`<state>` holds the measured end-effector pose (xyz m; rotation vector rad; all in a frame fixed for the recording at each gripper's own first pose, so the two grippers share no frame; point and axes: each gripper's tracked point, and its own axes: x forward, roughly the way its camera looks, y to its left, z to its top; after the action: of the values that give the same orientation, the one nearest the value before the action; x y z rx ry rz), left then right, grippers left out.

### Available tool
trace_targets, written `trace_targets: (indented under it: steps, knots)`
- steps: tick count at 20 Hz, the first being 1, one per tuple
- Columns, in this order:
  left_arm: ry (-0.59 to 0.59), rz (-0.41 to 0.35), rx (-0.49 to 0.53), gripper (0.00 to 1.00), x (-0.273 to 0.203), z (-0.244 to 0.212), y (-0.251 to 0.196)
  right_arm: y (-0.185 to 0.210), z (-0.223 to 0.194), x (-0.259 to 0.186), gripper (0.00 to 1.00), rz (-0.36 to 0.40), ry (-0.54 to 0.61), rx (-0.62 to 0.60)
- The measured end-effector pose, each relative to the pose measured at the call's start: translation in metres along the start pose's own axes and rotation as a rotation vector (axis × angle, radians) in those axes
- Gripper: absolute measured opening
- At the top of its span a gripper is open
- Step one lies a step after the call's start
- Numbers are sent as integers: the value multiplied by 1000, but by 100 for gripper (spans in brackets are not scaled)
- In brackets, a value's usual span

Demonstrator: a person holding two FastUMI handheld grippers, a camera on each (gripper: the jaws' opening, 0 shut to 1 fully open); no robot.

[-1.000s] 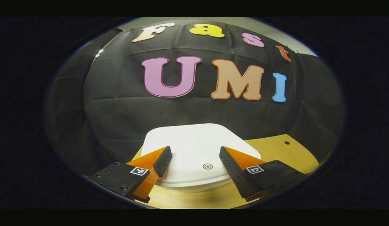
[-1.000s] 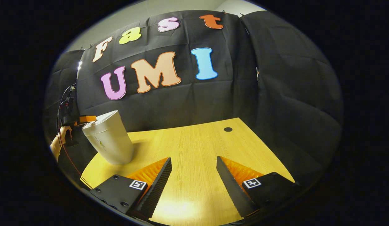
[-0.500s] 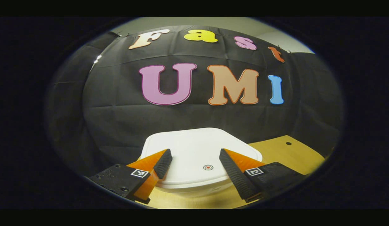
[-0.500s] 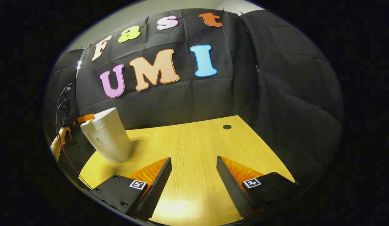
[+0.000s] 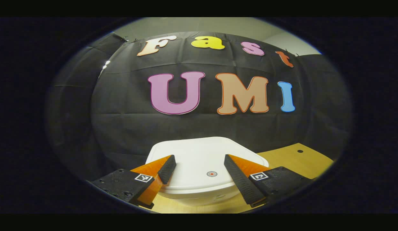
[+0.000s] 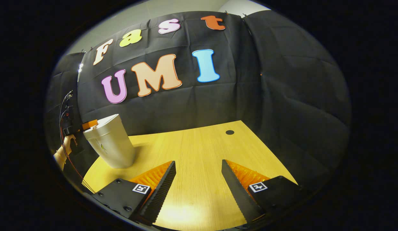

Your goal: Press the lid of the desktop garbage bin to open it, pick up the crumpled paper on the desktop and throw it into the bin, then pick up the pop can on the desktop and drop it into the bin, and finally close the garbage bin lid.

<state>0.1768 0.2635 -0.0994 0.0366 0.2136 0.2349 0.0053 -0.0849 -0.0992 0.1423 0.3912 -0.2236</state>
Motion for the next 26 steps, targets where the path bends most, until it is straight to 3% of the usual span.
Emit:
trace_targets:
  steps: [4, 8, 11, 15, 17, 20, 24, 26]
  knots:
    - [-94, -24, -108, 94, -7, 30, -7, -6, -2, -7, 96, -27, 14, 14]
    - [-173, -2, -117, 94, -8, 68, 5, 2, -2, -8, 95, -16, 20, 8]
    - [-258, -31, -138, 94, -49, 106, -12, 11, 8, -11, 94, 2, -6, -4]
    - [-333, -9, -79, 92, -124, 127, -46, 29, 37, -21, 95, 51, -100, 9]
    - [-347, -32, -74, 93, -157, 125, -79, 35, 50, -27, 95, 71, -154, 27]
    - [-329, -52, -148, 92, -194, 103, -119, 43, 58, -31, 95, 92, -212, 70]
    - [-278, -1, -138, 93, -214, 66, -131, 60, 58, -35, 95, 127, -238, 77]
    - [-245, -20, -164, 91, -215, 53, -144, 63, 55, -35, 95, 130, -231, 38]
